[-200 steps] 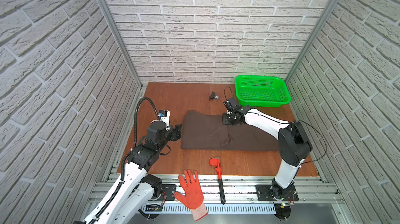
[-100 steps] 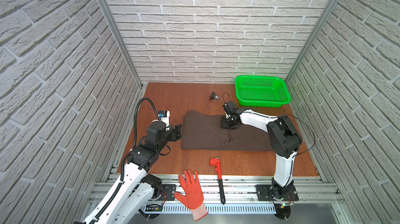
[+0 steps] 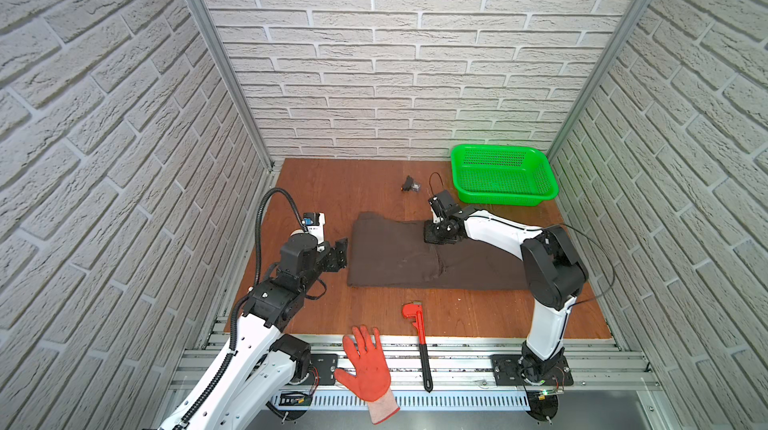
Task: Fold and stack the trousers
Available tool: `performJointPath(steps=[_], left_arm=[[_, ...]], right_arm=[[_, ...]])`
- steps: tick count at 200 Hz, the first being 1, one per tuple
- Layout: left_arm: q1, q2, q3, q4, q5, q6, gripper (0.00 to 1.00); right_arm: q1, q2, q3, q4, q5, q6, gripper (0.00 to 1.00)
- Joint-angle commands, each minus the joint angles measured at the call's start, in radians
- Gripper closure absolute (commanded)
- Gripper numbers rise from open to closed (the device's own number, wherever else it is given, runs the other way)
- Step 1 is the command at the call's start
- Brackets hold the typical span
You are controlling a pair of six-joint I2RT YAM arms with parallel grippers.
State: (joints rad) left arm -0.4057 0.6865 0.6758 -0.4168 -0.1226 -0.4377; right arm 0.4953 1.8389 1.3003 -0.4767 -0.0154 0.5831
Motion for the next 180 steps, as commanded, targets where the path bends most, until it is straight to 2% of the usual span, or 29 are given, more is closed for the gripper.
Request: performJointPath(steps=[1,37,91,120,132,158,180], left_arm=[[0.008,-0.004,0.000,0.022,-0.005,0.014,0.21],[0.008,0.008,-0.004,0.033,-0.006,0.009,0.21],[0.008,0.057,0.013,0.022,0.004,0.004,0.21],[0.007,0.073,0.017,0.016,0.004,0.001,0.21],[0.008,0.080,0.015,0.021,0.007,-0.002,0.21],[0.008,0.097,0.010,0.039,0.015,-0.012,0.21],[0.009,0.118,0.003,0.057,0.018,-0.024,0.20]], right_arm=[[0.015,-0.138,-0.021,-0.072,0.112,-0.018,0.95],[0.013,-0.180,-0.063,-0.118,0.197,-0.011,0.95],[-0.028,-0.081,-0.046,-0.153,0.283,0.010,0.95],[-0.051,-0.036,-0.035,-0.158,0.285,0.012,0.94],[-0.054,-0.029,-0.031,-0.149,0.258,0.006,0.86],[-0.054,-0.059,-0.055,-0.112,0.171,0.003,0.60],[-0.053,-0.114,-0.100,-0.100,0.112,0.017,0.52]])
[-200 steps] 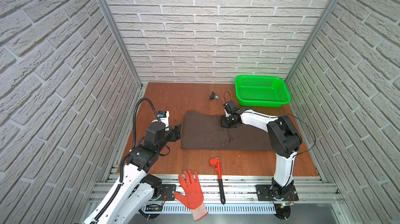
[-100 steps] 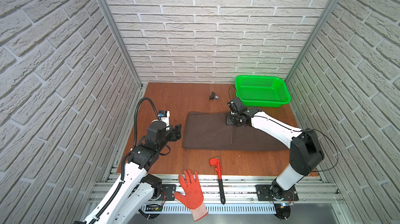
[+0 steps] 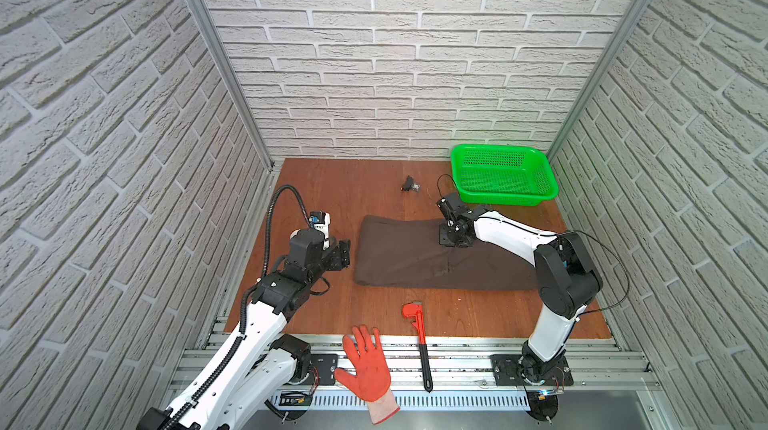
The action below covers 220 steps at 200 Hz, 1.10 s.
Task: Fold and stack the trousers
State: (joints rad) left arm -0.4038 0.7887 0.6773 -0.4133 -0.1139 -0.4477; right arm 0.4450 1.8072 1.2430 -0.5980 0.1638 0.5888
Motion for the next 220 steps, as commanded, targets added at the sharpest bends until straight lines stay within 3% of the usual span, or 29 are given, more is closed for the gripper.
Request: performJointPath(steps=[1,36,71,107,173,197,220], left_arm=[[0.007,0.018,0.001,0.055,0.009,-0.015,0.20],[0.015,0.098,-0.002,0.093,0.032,-0.054,0.20],[0.053,0.228,-0.003,0.161,0.124,-0.112,0.20],[0.066,0.319,0.000,0.229,0.176,-0.135,0.20],[0.111,0.342,-0.010,0.251,0.204,-0.132,0.21],[0.124,0.330,-0.016,0.252,0.213,-0.131,0.21],[0.137,0.323,-0.021,0.250,0.217,-0.128,0.21]], right_arm=[[-0.003,-0.086,-0.046,0.021,-0.069,0.012,0.52],[-0.003,-0.191,-0.157,0.027,-0.124,0.045,0.49],[-0.002,-0.258,-0.260,0.055,-0.176,0.076,0.49],[0.011,-0.241,-0.305,0.104,-0.233,0.113,0.50],[0.044,-0.179,-0.359,0.212,-0.319,0.192,0.54],[0.045,-0.188,-0.370,0.210,-0.297,0.201,0.64],[0.046,-0.245,-0.382,0.174,-0.252,0.198,0.82]])
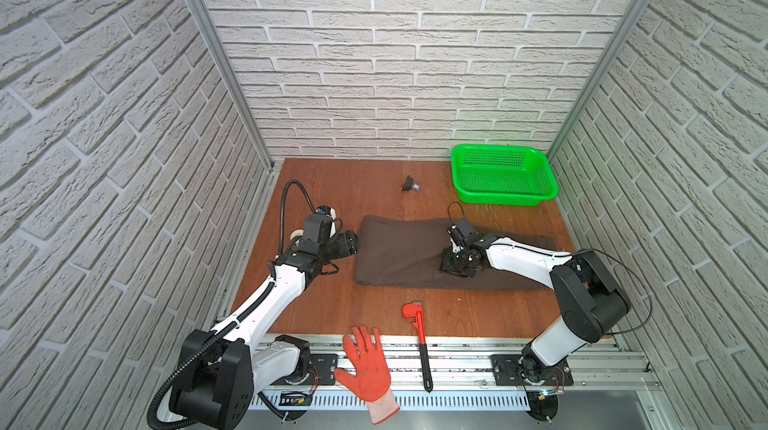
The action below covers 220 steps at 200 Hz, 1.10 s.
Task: Fold and stack the trousers
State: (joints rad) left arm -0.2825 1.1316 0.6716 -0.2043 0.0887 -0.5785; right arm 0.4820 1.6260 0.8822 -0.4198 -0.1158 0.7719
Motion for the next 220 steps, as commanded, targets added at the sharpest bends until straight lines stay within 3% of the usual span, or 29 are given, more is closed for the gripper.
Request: performJointPath(steps=[1,28,83,106,128,146,181,220], left_arm=[[0.015,-0.020,-0.016,0.041,0.014,0.003,0.21],[0.028,-0.011,-0.018,0.047,0.025,0.006,0.21],[0.039,0.085,0.002,0.095,0.107,0.011,0.20],[0.038,0.153,0.022,0.115,0.164,0.023,0.20],[0.038,0.206,0.035,0.142,0.221,0.029,0.19],[0.038,0.236,0.037,0.174,0.257,0.027,0.19],[0.036,0.303,0.036,0.236,0.359,0.019,0.18],[0.040,0.411,0.052,0.212,0.390,0.010,0.20]], right_arm=[[0.009,-0.067,-0.021,-0.006,0.030,0.015,0.83],[0.010,-0.152,-0.030,-0.100,0.078,0.006,0.93],[0.015,-0.197,-0.115,-0.150,0.069,0.022,0.93],[0.021,-0.184,-0.131,-0.143,0.067,0.026,0.87],[0.024,-0.207,-0.116,-0.160,0.082,0.013,0.65],[0.024,-0.244,-0.087,-0.200,0.115,-0.002,0.59],[0.023,-0.304,-0.024,-0.279,0.166,-0.032,0.56],[0.021,-0.348,0.016,-0.322,0.183,-0.041,0.56]])
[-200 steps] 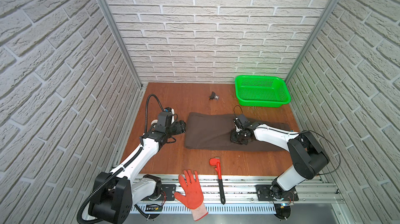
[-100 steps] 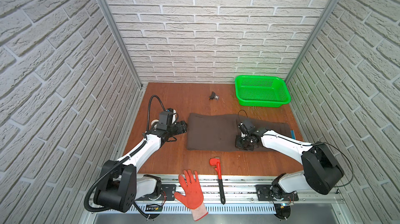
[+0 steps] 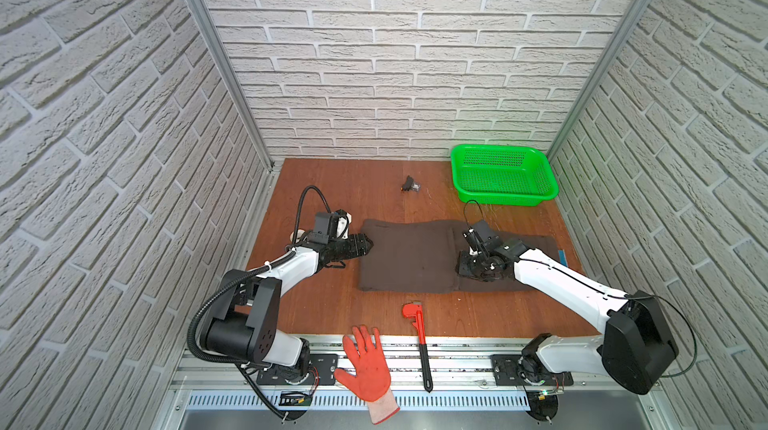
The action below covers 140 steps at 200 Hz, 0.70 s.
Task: Fold and stack the trousers
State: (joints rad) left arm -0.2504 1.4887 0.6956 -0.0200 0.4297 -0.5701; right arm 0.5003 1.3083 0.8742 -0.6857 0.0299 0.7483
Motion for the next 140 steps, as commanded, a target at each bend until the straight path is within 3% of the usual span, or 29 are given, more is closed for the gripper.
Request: performJointPath(steps=[1,99,125,140], left_arm=[[0.009,0.056,0.029,0.027,0.050,0.000,0.20],[-0.015,0.157,-0.063,0.195,0.223,-0.120,0.35],[-0.020,0.182,-0.053,0.194,0.238,-0.123,0.44],[-0.020,0.171,-0.046,0.175,0.232,-0.115,0.58]], right_arm=[[0.003,-0.032,0.025,-0.057,0.038,-0.018,0.56],[-0.034,-0.070,0.054,-0.086,0.058,-0.041,0.56],[-0.045,-0.072,0.054,-0.085,0.054,-0.046,0.56],[-0.052,-0.075,0.054,-0.084,0.054,-0.048,0.55]])
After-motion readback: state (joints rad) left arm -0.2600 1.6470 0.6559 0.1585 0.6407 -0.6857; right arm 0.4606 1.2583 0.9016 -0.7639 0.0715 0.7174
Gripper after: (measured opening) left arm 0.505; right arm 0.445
